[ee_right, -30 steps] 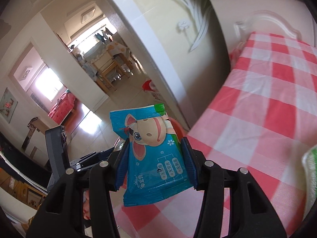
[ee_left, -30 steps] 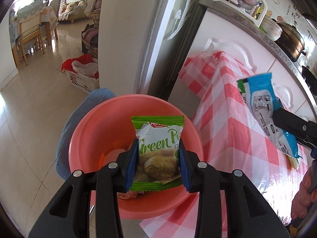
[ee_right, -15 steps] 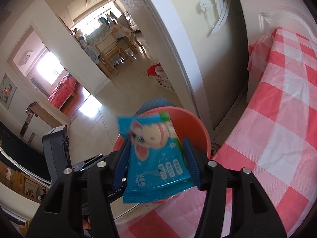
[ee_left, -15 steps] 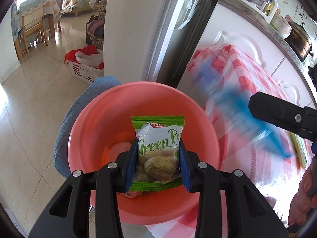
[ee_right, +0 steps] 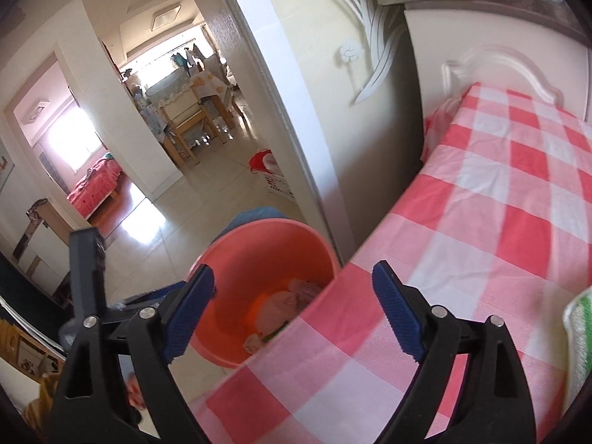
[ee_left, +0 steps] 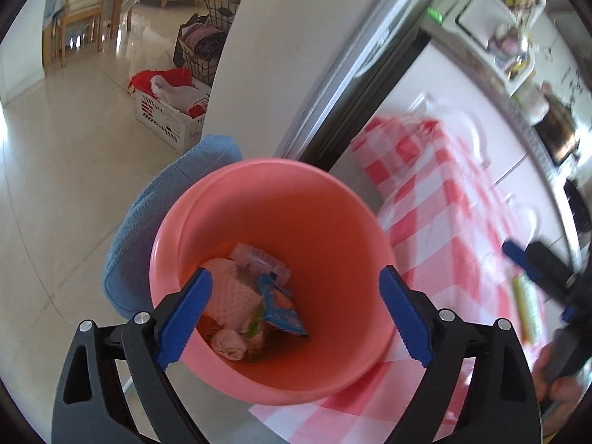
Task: Collect trash
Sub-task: 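Move both grippers back toward the sponge and gold cake on the table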
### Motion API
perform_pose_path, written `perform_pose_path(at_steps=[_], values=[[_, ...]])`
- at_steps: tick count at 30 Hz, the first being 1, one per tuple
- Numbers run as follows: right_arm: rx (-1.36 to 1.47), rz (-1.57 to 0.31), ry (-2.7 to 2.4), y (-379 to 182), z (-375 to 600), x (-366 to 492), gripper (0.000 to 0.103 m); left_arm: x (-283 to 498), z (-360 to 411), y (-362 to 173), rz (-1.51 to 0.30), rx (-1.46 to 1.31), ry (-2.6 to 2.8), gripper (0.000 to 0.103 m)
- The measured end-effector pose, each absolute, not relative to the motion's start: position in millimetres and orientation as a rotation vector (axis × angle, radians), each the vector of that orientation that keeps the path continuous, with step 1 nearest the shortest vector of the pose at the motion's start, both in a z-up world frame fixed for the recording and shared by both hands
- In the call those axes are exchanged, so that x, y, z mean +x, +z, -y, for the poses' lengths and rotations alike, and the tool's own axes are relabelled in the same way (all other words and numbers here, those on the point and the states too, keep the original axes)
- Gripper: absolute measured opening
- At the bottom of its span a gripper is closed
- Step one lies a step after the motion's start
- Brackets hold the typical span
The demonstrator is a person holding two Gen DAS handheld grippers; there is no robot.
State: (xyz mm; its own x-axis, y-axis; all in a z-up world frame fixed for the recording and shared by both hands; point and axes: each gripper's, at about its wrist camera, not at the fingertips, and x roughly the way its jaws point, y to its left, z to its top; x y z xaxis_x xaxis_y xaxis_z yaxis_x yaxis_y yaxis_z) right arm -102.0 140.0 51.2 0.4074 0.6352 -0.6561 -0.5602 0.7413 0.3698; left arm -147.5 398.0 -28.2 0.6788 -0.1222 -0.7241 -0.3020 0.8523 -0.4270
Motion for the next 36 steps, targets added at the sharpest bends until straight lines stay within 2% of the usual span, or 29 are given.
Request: perform_pose_path(at_steps=[9,13,16,27,36], values=[[0.070,-0.827,0.733,49.9,-109.6,-121.4,0.089,-170.4,-380.3,-3.0,-0.663,-0.578,0.078,0.094],[0.050,-0.787,0.718,55.6,-96.5,-129.8,0.089,-165.7,-366.7,4.2,-0.702,-0.536,0.092,0.094],[0.048,-0.749,0.698,62.4,-82.7,-134.2,0.093,-160.5,-353.8,7.3,-0.741,-0.494,0.098,0.094],[0.121,-0.695,0.626,72.6,-22.3,-130.7,0.095,-147.6,-291.9,29.9,-0.762,-0.354,0.014,0.094],[0.211,-0.672,0.559,76.7,33.5,-122.6,0.096,-138.6,-251.7,35.3,-0.795,-0.403,-0.042,0.094]])
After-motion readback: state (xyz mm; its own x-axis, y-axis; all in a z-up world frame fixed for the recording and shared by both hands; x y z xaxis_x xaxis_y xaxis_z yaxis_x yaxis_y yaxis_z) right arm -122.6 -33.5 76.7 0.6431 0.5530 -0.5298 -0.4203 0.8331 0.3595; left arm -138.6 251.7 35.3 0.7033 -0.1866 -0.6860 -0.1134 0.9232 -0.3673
